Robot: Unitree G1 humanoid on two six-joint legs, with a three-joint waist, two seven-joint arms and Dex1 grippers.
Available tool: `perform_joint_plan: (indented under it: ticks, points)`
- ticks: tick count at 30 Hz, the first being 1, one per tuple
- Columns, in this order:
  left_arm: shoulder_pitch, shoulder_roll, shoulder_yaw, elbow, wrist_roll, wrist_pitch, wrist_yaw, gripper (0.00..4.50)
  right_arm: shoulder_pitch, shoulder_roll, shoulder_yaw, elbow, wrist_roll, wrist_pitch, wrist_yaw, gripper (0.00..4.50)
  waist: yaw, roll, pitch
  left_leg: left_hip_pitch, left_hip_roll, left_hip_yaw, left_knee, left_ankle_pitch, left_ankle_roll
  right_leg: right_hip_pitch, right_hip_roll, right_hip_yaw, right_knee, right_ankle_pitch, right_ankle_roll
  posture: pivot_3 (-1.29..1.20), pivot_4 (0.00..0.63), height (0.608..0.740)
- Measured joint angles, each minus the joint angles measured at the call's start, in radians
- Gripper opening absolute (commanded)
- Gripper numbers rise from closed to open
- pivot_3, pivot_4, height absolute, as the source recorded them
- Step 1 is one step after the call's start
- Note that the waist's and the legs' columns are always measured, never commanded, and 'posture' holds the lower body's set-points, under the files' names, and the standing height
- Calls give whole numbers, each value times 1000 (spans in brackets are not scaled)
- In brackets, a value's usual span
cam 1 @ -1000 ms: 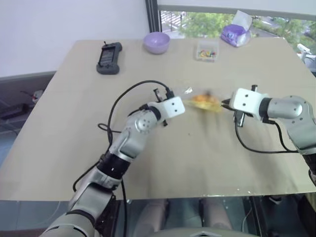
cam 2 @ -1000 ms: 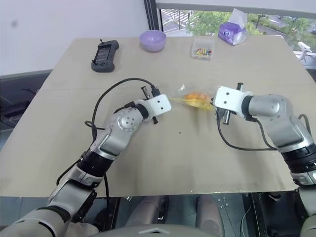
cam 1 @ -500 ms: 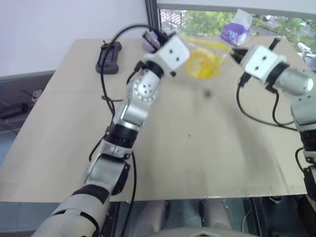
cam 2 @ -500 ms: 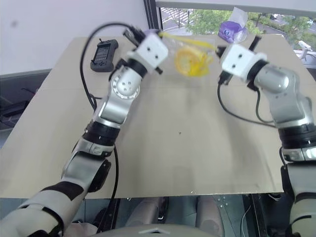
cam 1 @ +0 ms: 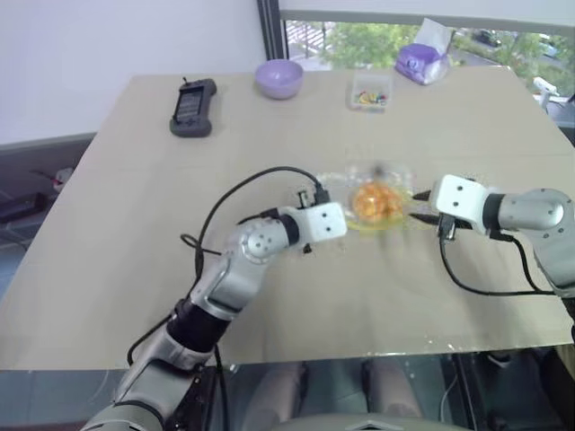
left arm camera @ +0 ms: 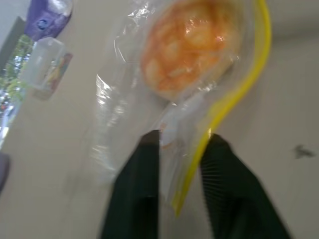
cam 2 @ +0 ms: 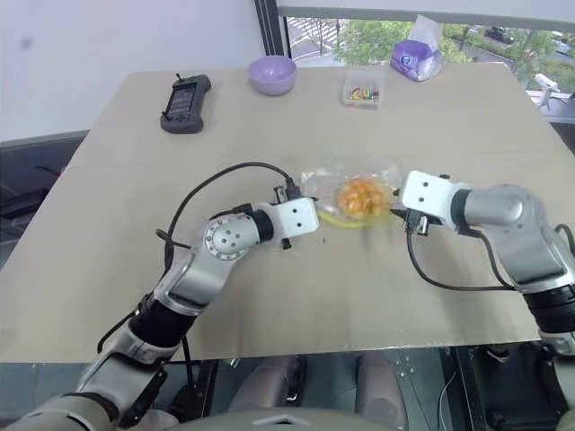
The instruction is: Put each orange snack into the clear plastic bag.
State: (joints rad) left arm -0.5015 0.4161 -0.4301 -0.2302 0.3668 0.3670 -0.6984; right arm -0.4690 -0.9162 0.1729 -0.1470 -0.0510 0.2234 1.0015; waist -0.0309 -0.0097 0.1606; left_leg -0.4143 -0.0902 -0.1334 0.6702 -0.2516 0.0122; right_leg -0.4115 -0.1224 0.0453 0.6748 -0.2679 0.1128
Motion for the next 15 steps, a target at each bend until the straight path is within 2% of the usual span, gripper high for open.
perform_joint_plan:
  ticks: [4, 8, 10, 12, 13, 15]
  points:
    - [36, 27, 87, -77, -93, 37, -47, 2203, 101, -102, -65, -53, 85, 73, 105, 2560, 10, 0, 0, -1, 4, 1, 0, 0, 0, 0, 0, 0, -2, 0, 0, 0, 150, 740]
    - [58, 84, 287, -99, -239, 138, -89, 2203, 168, -128, -230, -68, 234, 191, 149, 2560, 10, 0, 0, 1, 5, 0, 0, 0, 0, 0, 1, 0, -1, 0, 0, 0, 150, 740]
    - [40, 131, 451, -50, -339, 219, -100, 2203, 204, -130, -350, -30, 310, 243, 155, 2560, 15, 0, 0, 1, 5, 0, 0, 0, 0, 0, 2, -1, 0, 0, 0, 0, 150, 740]
    - [41, 158, 508, -32, -364, 243, -107, 2203, 220, -137, -386, -8, 325, 250, 158, 2560, 15, 0, 0, 1, 5, 0, 0, 0, 0, 0, 2, 0, 0, 0, 0, 0, 150, 740]
    - [70, 201, 588, -36, -427, 277, -141, 2203, 250, -137, -449, 29, 349, 249, 167, 2560, 15, 0, 0, 0, 5, 1, 0, 0, 0, 0, 1, 0, -2, 0, 0, 0, 150, 740]
    - [158, 242, 664, -75, -514, 328, -197, 2203, 290, -128, -533, 83, 383, 222, 178, 2560, 15, 0, 0, 0, 5, 1, -2, 0, 0, 0, 0, 1, -4, 0, 0, 0, 150, 740]
